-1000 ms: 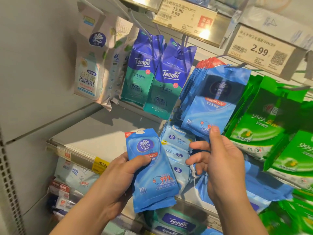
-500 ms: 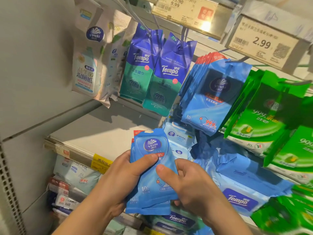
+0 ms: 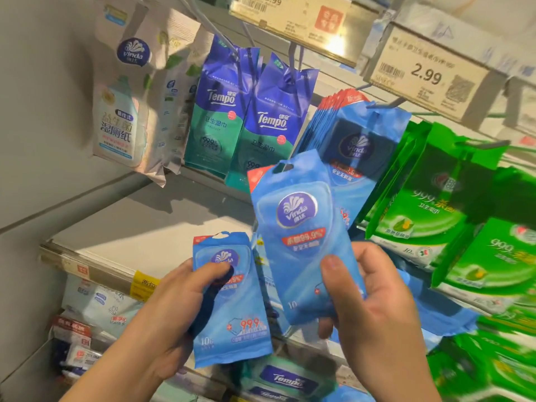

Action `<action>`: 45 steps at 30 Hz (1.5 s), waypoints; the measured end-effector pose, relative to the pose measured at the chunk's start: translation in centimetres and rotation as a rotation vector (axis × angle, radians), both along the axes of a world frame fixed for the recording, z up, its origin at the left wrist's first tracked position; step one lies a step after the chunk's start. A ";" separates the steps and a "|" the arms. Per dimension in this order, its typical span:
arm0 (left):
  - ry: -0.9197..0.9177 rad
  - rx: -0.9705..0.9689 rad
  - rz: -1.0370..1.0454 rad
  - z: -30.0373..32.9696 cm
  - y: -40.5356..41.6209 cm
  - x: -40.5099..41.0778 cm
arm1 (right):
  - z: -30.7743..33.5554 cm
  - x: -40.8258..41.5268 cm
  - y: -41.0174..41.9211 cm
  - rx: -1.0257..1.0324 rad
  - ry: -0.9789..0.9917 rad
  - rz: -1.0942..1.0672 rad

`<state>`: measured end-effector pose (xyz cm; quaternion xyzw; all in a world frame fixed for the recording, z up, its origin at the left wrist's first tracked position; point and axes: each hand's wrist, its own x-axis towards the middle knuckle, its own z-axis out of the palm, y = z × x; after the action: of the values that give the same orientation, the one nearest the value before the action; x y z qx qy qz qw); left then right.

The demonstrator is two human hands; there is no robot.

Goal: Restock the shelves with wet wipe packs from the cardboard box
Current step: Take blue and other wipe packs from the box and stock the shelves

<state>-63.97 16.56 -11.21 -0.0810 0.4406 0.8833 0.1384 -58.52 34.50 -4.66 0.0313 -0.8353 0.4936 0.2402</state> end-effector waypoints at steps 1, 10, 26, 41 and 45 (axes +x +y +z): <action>-0.001 -0.011 0.003 0.0 0.0 0.0 | 0.5 0.1 0.0 -0.049 0.052 -0.018; -0.006 -0.010 -0.008 1.0 0.2 0.2 | 3.3 -0.2 0.2 -0.255 0.319 -0.036; -0.048 -0.043 0.002 1.3 -0.5 0.6 | 2.6 -2.6 0.2 -0.329 0.315 -0.086; -0.060 -0.075 -0.009 0.6 -0.7 1.0 | 2.3 -1.3 -0.8 -0.273 0.462 -0.065; -0.054 -0.104 -0.018 0.3 -0.4 1.1 | 3.8 -1.2 -0.6 -0.319 0.500 -0.059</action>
<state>-62.91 16.13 -10.88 -0.1081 0.4829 0.8552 0.1539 -59.68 33.88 -0.88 0.0892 -0.6626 0.5885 0.4546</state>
